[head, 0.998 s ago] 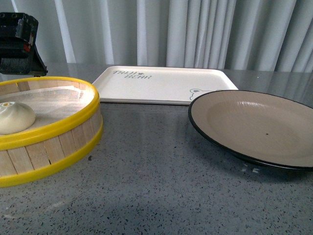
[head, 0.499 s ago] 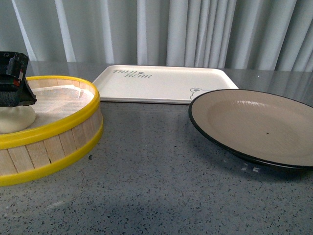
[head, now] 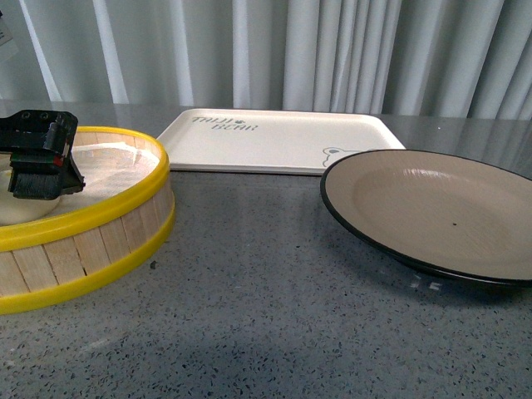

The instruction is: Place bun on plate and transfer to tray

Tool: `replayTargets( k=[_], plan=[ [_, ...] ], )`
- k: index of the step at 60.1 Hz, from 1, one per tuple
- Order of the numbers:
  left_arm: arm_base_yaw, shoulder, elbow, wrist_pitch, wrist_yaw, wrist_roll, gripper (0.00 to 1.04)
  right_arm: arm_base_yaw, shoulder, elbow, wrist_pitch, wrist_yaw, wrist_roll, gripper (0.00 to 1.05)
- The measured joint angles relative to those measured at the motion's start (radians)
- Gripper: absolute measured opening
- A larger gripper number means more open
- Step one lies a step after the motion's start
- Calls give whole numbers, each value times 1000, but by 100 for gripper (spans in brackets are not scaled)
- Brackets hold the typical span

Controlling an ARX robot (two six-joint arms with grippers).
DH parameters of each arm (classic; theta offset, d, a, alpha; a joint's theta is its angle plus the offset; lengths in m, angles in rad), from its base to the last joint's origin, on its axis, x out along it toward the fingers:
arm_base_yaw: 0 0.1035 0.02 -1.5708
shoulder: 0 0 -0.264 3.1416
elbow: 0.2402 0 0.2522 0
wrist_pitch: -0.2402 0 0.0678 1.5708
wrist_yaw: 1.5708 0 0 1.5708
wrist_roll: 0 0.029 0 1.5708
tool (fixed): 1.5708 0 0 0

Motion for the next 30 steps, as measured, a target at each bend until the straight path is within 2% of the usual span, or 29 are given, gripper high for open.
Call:
replayTargets(
  k=[6, 13, 21, 30],
  plan=[
    [-2, 4, 0, 5, -4, 6, 96, 0, 0, 0, 0, 0, 0, 96],
    [-5, 6, 0, 10, -8, 6, 74, 0, 0, 0, 0, 0, 0, 96],
    [-15, 6, 0, 10, -20, 15, 44, 0, 0, 0, 0, 0, 0, 96],
    [-25, 5, 0, 10, -27, 20, 24, 0, 0, 0, 0, 0, 0, 96]
  ],
)
